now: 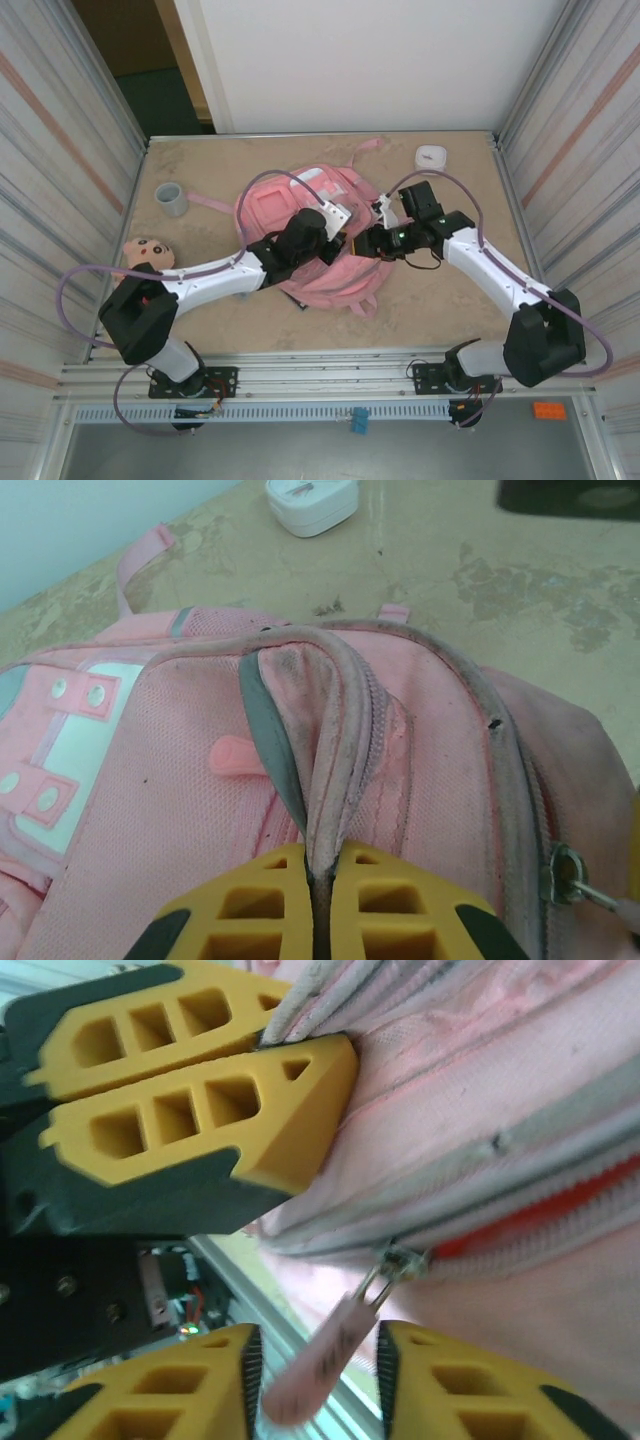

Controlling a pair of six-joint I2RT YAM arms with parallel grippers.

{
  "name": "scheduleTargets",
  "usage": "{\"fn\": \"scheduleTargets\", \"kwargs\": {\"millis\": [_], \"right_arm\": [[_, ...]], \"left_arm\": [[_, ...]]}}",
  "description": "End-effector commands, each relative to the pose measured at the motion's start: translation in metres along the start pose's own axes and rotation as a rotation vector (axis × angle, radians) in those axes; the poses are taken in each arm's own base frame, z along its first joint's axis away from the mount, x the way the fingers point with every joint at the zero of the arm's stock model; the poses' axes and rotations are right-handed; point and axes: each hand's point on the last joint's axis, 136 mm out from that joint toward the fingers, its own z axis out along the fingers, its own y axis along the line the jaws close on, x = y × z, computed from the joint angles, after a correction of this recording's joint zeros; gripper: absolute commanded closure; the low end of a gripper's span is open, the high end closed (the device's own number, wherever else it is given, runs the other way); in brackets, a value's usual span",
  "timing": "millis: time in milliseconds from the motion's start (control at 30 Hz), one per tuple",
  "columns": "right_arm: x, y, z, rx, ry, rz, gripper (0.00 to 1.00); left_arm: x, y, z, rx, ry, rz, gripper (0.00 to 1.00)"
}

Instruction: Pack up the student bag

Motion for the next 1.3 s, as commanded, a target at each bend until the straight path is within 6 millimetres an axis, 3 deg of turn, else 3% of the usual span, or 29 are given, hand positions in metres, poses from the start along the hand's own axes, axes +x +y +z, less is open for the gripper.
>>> {"fn": "scheduleTargets", "kwargs": {"millis": [0,133,467,733,900,1067,1267], "right_arm": [[-0.010,0.014,-0.036,-0.106,-0.094,0.055,0.53],[-0.026,0.010,-0.052,-0.188,-0.170,0.135,0.44],[-0.044,-0.010,-0.033,-0.196,-0.166,0.313,0.42],[-0.058,-0.031,-0.017,-0.167,-0.192,0.431,0.40],[-0.053,-0.041,-0.011,-0.127,-0.158,0.454,0.35],[-0.056,-0.037,-0.004,-0.151,-0.154,0.471,0.34],[-0.077,-0.018,0.000,-0.223,-0.185,0.439,0.40]], "left_arm": [[-0.055,-0.005,-0.016,0.059,-0.213,0.073,1.00],[-0.056,-0.020,-0.029,0.252,-0.264,0.156,1.00],[-0.056,-0.046,-0.049,0.469,-0.323,0.388,1.00],[-0.059,-0.037,-0.062,0.497,-0.360,0.413,1.00],[-0.051,-0.026,-0.058,0.443,-0.321,0.425,1.00],[-0.049,-0.030,-0.066,0.468,-0.342,0.435,1.00],[-0.047,-0.044,-0.069,0.583,-0.333,0.469,1.00]]}}
